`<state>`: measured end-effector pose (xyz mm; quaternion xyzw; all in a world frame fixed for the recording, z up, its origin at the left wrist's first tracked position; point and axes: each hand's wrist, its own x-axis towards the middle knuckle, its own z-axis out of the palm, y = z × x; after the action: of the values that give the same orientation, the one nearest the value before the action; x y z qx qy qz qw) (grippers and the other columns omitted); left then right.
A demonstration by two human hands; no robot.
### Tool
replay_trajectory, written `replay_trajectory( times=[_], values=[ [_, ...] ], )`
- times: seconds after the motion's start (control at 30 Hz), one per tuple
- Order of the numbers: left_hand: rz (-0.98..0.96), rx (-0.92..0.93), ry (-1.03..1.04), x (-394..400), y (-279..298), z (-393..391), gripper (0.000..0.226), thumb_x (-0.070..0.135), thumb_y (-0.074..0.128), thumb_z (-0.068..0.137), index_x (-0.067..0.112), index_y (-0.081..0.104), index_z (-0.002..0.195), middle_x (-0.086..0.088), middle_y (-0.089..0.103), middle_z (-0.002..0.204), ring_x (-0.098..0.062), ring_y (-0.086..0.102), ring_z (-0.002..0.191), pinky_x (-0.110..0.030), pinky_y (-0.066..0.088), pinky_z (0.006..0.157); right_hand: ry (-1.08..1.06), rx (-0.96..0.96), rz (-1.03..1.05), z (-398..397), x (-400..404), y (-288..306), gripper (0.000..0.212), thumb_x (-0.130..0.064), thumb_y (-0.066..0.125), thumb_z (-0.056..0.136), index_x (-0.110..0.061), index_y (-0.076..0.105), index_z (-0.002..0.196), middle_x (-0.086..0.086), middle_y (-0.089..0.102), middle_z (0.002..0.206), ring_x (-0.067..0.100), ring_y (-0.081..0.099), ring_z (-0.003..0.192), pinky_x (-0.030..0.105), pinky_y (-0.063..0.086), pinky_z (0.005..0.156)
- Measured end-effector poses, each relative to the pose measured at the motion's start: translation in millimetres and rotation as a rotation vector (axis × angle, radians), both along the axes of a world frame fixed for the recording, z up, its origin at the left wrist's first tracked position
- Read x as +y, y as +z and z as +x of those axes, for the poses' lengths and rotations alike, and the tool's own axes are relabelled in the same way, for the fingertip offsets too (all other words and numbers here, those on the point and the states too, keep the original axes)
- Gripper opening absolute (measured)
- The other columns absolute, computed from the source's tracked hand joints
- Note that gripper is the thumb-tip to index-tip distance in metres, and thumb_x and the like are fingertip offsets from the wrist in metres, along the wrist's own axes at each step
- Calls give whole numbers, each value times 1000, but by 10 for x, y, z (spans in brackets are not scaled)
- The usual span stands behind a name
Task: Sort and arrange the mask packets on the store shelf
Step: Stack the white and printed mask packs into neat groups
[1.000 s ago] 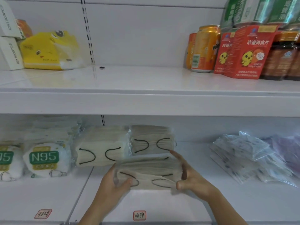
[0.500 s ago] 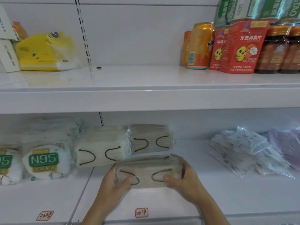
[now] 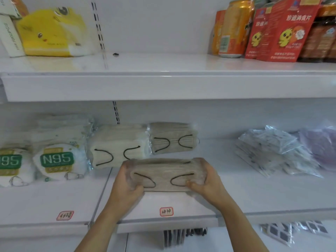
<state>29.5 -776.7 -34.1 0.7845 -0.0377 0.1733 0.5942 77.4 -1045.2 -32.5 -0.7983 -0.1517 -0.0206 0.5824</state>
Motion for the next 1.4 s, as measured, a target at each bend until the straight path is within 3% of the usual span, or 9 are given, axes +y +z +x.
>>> replay_trajectory(
  times=[0.17,0.3,0.73,0.87,1.0,1.1,1.17,1.27,1.4],
  values=[
    [54,76,42,75,-77,35,66,-20,59,69,21,54,121,25,64,104,3,61,105,-9,46,89,32,68,56,-4,28,-72,60,17,65,71,-20,56,117,-3,68,94,12,68,81,27,55,66],
    [10,59,96,17,-107,59,62,-25,54,75,23,56,114,10,66,101,0,62,101,-9,45,86,-46,27,139,3,122,-98,49,11,61,70,-13,58,112,1,68,93,8,67,78,24,55,64],
    [2,58,116,-97,-191,153,38,-2,52,78,22,56,107,17,68,96,-4,66,89,-21,52,76,49,111,309,113,55,-262,49,16,56,81,-11,62,121,17,72,110,35,69,105,47,55,85],
    [-24,70,92,-124,-186,276,48,-5,48,77,24,56,114,12,70,100,-10,66,100,-33,51,88,70,40,228,192,-42,-281,49,3,65,80,-24,63,121,11,72,108,26,69,97,41,52,80],
    [19,12,65,-301,-84,405,42,-5,50,82,22,58,113,21,68,102,-2,64,99,-22,50,90,35,31,116,390,-253,-289,45,1,64,84,-33,64,114,3,73,94,20,67,80,42,52,69],
    [17,25,67,-432,-72,545,44,-7,56,94,31,55,116,19,69,103,2,64,99,-18,50,91,-10,1,102,658,-376,-249,39,2,63,89,-19,61,121,8,74,108,24,70,98,41,57,84],
    [15,42,84,-478,-116,683,45,5,61,97,39,50,125,22,65,116,4,60,109,-25,49,100,-52,-18,106,908,-419,-248,34,13,64,90,-4,58,119,17,70,111,9,69,100,25,54,88],
    [-48,41,127,-533,-164,827,53,8,64,96,38,46,135,19,59,128,0,59,116,-30,50,101,-138,-20,107,1244,-431,-266,41,13,74,80,-17,51,95,4,59,90,-10,60,75,24,49,77],
    [257,-117,342,-579,-292,758,43,0,64,88,19,54,125,8,58,113,-7,57,103,-28,49,87,-139,-71,78,1538,-381,-343,45,6,75,71,-19,41,84,0,43,77,-8,47,64,13,43,64]
  ],
)
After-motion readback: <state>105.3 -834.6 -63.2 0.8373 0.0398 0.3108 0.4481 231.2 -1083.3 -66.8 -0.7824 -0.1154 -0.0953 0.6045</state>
